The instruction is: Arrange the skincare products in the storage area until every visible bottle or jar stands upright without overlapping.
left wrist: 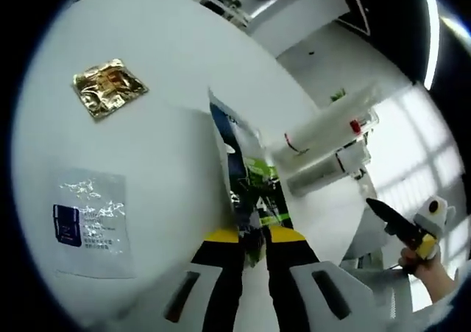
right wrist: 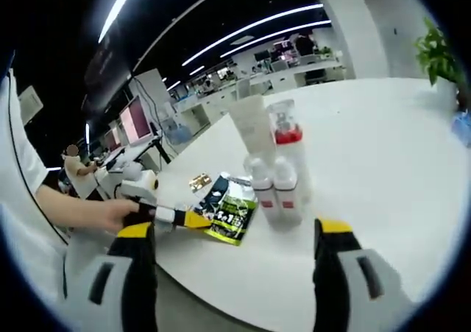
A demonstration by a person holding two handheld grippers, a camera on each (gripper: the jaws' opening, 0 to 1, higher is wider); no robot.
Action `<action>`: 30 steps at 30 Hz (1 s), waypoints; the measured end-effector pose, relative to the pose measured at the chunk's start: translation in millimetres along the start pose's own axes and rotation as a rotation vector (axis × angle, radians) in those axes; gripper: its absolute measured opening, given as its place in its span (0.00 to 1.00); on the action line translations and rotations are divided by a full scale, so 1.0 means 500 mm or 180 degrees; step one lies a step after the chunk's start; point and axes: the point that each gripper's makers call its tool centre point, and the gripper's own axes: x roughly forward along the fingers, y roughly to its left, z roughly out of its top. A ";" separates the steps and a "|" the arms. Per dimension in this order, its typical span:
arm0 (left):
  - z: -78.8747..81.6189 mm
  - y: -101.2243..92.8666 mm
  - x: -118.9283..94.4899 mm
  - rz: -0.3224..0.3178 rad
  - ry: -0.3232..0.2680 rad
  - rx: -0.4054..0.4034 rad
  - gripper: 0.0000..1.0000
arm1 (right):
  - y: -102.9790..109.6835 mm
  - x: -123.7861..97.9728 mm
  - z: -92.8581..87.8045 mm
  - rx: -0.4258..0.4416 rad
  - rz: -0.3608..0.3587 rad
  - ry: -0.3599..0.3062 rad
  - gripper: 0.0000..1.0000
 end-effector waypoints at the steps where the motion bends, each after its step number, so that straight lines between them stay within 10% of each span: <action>1: 0.000 -0.002 -0.001 -0.0003 0.0008 0.0064 0.08 | 0.000 0.000 0.001 -0.0002 -0.0002 -0.0003 0.89; 15: -0.003 0.005 -0.012 0.0254 0.0207 0.1220 0.18 | 0.000 -0.005 0.003 -0.0002 -0.0012 -0.0016 0.89; 30: 0.003 0.026 -0.024 0.0479 0.0320 0.1837 0.28 | 0.001 -0.008 0.000 0.0015 -0.0025 -0.0015 0.88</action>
